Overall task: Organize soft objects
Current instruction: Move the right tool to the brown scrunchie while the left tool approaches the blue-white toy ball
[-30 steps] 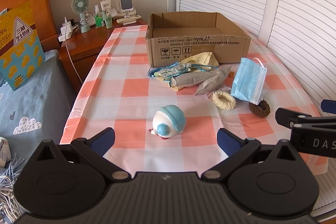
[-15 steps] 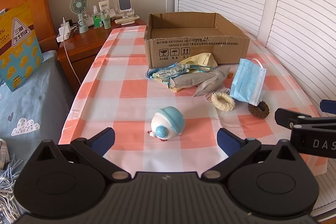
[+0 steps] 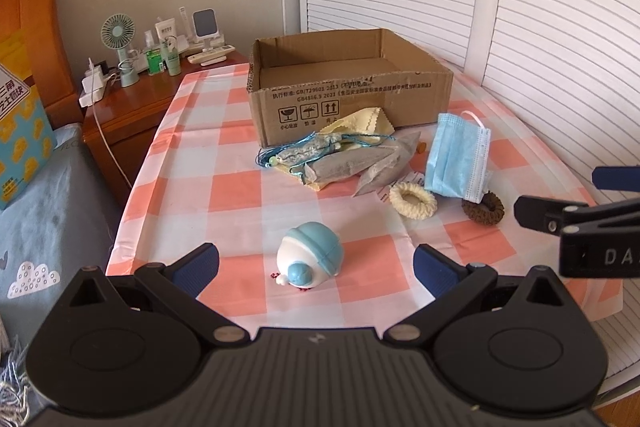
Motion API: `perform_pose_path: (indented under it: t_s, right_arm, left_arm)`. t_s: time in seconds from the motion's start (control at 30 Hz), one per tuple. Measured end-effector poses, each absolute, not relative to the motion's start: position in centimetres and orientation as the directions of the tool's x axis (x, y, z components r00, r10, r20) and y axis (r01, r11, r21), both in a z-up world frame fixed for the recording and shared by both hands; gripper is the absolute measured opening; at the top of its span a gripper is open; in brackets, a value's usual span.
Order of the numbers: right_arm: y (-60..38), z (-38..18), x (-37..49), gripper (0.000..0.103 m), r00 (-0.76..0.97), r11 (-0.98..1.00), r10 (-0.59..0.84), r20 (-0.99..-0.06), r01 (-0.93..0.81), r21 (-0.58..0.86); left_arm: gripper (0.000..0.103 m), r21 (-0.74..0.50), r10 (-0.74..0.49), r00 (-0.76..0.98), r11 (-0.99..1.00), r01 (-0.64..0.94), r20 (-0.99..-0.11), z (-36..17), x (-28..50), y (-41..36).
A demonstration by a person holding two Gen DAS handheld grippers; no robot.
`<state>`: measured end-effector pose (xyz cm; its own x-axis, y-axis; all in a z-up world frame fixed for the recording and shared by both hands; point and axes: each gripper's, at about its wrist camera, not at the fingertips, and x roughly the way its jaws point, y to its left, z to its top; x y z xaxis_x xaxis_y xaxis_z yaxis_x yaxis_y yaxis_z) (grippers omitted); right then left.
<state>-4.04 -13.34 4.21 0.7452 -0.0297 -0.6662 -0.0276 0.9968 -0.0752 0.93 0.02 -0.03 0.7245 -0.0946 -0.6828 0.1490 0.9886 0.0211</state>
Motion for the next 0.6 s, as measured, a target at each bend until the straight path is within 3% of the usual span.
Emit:
perform_pose_path:
  t_s: [0.6]
  right_arm:
    - [-15.9, -2.0, -0.4, 0.103, 0.702, 0.987, 0.025, -0.712, -0.130, -0.093]
  left_arm:
    - [0.102, -0.032, -0.130, 0.623, 0.986, 0.167, -0.771, -5.7, 4.9, 1.7]
